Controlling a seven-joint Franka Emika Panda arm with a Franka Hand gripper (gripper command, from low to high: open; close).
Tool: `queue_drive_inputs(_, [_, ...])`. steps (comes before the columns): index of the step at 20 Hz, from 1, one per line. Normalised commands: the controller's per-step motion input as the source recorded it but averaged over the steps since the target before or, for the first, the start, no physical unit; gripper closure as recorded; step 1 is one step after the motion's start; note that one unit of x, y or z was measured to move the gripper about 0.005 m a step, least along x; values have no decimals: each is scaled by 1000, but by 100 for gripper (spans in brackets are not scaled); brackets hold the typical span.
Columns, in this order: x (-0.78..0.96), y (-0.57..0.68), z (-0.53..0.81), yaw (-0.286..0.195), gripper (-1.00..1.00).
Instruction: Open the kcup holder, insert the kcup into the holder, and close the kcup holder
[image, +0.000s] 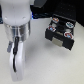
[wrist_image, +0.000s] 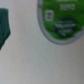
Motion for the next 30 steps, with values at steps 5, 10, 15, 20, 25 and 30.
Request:
queue_drive_inputs(5, [-395,-93,18,-49,-100])
queue_drive_inputs(10, [-70,-138,-126,-65,-100])
queue_drive_inputs(15, [211,-205,-116,-175,-100])
queue_drive_inputs(20, [247,-129,-28,-223,-100])
queue_drive_inputs(25, [175,-153,-66,-143,100])
queue_drive_inputs(30, [99,-140,-64,-97,100])
